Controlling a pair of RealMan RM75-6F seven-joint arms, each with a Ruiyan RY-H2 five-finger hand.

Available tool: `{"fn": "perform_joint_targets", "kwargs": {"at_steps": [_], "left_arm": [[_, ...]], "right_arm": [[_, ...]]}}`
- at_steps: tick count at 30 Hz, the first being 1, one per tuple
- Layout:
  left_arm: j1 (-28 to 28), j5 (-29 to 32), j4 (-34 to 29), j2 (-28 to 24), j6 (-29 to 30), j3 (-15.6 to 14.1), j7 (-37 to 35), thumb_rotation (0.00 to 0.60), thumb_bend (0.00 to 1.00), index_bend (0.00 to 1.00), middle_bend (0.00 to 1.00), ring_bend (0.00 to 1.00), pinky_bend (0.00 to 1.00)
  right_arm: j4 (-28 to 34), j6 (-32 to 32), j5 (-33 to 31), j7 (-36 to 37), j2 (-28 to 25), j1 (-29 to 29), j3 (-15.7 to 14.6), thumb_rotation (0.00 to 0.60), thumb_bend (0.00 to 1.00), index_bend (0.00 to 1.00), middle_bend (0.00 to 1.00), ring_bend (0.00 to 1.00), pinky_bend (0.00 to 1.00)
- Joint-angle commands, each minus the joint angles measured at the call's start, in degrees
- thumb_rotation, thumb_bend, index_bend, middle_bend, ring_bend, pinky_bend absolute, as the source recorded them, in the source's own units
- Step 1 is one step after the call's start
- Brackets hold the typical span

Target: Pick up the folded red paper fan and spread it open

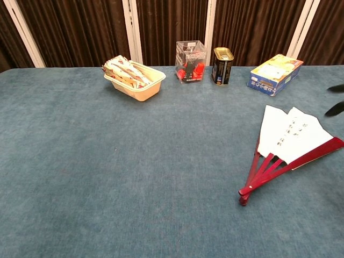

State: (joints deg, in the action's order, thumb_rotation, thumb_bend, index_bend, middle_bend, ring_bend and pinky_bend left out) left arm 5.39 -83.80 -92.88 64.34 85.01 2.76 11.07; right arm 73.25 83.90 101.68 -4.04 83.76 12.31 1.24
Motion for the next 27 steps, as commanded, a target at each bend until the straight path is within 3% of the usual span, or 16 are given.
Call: {"fn": "perform_joint_targets", "kwargs": {"at_steps": [1, 10, 27], "left_arm": [[0.0, 0.2, -0.1, -0.1, -0.2, 0.0, 0.0, 0.600, 0.00, 0.00, 0.00, 0.00, 0.00], [0.1, 0.1, -0.3, -0.2, -0.5, -0.1, 0.1, 0.600, 0.00, 0.00, 0.00, 0.00, 0.00], [0.2, 1.7, -0.4, -0.2, -1.1, 0.4, 0.2, 0.600, 0.00, 0.00, 0.00, 0.00, 0.00]], "right_arm": [[-4.1, -0.5, -0.2, 0.3, 4.1, 1.2, 0.3, 0.600, 0.27, 0.38, 0.14, 0.02, 0.00], [-12.2, -0.9, -0.8, 3.2, 9.9, 2.6, 0.0, 0.600, 0.27, 0.50, 0.21, 0.04, 0.00], [-22.4, -2.5, -1.9, 6.1, 18.0, 5.2, -0.3, 0.600, 0.27, 0.50, 0.21, 0.04, 0.00]]}}
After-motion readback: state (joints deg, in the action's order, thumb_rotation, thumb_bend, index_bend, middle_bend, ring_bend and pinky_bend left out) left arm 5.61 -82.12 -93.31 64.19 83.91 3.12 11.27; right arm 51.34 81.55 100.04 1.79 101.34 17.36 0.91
